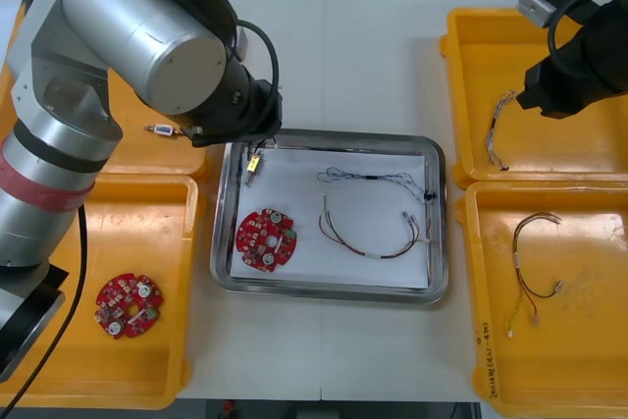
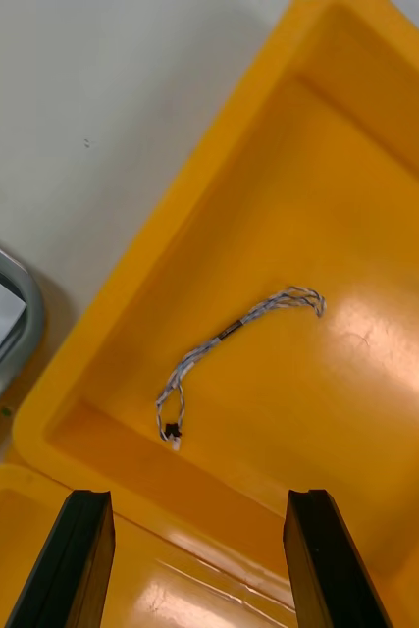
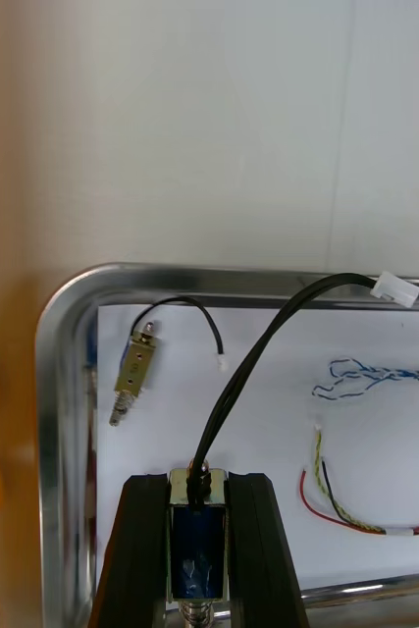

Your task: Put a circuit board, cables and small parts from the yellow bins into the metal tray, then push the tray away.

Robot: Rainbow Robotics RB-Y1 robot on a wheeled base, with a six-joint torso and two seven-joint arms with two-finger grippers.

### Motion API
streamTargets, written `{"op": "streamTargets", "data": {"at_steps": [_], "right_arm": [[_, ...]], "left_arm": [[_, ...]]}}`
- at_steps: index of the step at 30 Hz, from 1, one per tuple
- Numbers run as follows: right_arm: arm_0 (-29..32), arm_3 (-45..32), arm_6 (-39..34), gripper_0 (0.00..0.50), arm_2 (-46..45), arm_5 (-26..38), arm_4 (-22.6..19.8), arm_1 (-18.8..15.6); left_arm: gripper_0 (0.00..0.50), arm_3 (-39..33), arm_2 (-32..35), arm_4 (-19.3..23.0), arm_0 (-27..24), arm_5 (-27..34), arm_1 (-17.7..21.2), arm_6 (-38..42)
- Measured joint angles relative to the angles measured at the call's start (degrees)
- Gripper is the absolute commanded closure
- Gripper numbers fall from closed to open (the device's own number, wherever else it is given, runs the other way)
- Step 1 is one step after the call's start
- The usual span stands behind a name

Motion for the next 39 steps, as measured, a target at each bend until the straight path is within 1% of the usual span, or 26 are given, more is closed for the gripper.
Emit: {"op": "streamTargets", "data": {"at_steps": [4,9,14,20,22,27,39], "right_arm": [[2.3,0.0,0.0,0.000,-3.0,0.0,-0.5,-1.3],[5.7,-0.1,0.0,0.000,-7.6,0.0,-2.0,-2.4],[9.2,-0.2,0.0,0.000,-11.9,0.0,-2.9,-2.7],[13.4,-1.2,-0.2,0.000,-16.0,0.0,-4.2,-2.7],[14.9,-2.2,-0.9,0.000,-16.7,0.0,-4.5,-2.7],[18.5,-5.4,-7.2,0.000,-17.1,0.0,-5.2,-2.8],[24.5,-9.7,-7.5,0.000,-19.9,0.0,-6.7,-2.8]], "left_arm": [[0.499,0.7,-2.6,-0.4,0.0,-0.9,-0.9,0.0],[0.500,4.1,-6.1,-1.5,0.0,-4.5,-1.6,0.0],[0.500,7.4,-8.5,-2.7,0.0,-7.1,-2.3,0.0],[0.500,9.6,-10.3,-3.4,0.0,-9.4,-2.6,0.0],[0.500,10.2,-10.9,-3.8,0.1,-10.7,-2.6,0.0],[0.500,11.2,-11.8,-4.7,0.3,-12.9,-2.6,0.0],[0.500,14.2,-13.5,-6.5,0.5,-16.2,-2.6,0.0]]}}
